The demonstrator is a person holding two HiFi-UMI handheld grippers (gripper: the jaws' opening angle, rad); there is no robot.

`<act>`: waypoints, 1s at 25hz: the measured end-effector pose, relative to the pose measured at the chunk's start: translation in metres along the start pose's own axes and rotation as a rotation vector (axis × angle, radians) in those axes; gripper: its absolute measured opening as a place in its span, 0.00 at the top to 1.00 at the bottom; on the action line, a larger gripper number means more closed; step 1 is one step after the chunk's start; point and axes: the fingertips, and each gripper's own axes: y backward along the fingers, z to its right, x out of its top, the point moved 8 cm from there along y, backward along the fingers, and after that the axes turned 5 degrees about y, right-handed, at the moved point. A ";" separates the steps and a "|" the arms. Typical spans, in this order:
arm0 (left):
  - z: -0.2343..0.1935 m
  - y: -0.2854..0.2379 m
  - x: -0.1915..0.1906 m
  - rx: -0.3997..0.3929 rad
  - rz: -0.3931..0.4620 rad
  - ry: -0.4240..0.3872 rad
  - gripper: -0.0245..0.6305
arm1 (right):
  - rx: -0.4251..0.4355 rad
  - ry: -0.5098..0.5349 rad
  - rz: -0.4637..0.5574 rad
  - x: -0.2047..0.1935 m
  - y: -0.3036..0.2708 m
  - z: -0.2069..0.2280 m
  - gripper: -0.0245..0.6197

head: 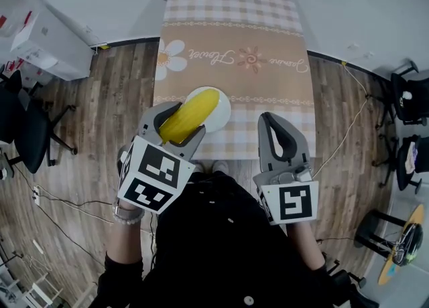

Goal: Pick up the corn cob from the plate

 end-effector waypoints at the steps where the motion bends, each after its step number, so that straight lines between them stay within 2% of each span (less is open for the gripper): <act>1: 0.001 0.001 0.001 0.000 0.004 0.000 0.56 | -0.002 0.000 0.003 0.000 0.000 0.000 0.89; 6: 0.003 0.007 0.008 -0.003 0.040 -0.016 0.56 | 0.019 0.010 0.021 0.001 -0.001 -0.002 0.89; 25: 0.007 0.008 0.000 0.012 0.020 0.000 0.56 | 0.039 0.035 0.019 0.003 -0.002 -0.005 0.89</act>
